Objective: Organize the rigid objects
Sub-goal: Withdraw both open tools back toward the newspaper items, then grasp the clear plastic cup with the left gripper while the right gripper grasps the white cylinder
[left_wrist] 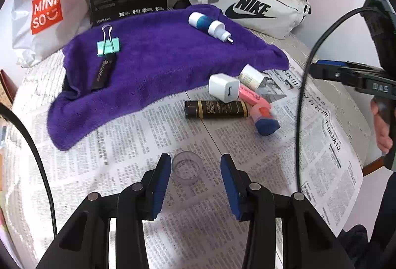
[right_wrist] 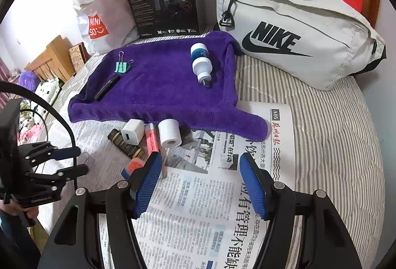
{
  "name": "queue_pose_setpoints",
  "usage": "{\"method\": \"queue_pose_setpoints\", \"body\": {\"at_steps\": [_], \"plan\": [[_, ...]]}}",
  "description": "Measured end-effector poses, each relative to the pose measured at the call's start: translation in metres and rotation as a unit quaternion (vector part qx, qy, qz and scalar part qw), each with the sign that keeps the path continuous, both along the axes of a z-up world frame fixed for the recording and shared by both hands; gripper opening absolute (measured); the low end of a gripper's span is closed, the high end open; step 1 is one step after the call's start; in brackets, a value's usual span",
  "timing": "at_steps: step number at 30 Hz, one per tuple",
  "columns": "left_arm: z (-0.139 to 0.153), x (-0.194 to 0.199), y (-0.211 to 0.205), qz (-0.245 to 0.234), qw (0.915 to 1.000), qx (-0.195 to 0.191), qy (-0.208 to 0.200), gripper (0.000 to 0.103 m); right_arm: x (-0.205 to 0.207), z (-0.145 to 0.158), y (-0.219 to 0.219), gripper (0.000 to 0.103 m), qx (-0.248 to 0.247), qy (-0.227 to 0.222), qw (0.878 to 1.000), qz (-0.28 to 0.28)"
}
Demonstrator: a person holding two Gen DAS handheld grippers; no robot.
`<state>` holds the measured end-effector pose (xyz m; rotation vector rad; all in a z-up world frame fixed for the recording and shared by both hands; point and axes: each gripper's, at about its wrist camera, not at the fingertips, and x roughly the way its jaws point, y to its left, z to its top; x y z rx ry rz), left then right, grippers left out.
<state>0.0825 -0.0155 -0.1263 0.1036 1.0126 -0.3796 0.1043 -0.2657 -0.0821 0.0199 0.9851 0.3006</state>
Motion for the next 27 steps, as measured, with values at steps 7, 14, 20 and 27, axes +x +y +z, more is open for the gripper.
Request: {"method": "queue_pose_setpoints", "body": {"at_steps": [7, 14, 20, 27], "plan": [[-0.013, 0.004, 0.0, 0.001, 1.0, 0.008, 0.001, 0.027, -0.003, -0.008, 0.003, 0.065, 0.002, 0.007, 1.0, 0.006], [-0.008, 0.006, 0.006, 0.004, 0.9999, 0.009, -0.004, 0.026, -0.001, -0.02, 0.012, 0.065, 0.011, 0.016, 1.0, 0.021], [-0.008, 0.01, 0.027, 0.033, 0.999, 0.03, 0.004, 0.026, 0.017, -0.024, 0.029, 0.065, 0.023, 0.007, 0.999, 0.04], [-0.011, 0.008, 0.032, 0.035, 0.999, 0.026, 0.008, 0.026, 0.049, -0.046, 0.051, 0.051, 0.004, 0.018, 0.998, 0.059]]}}
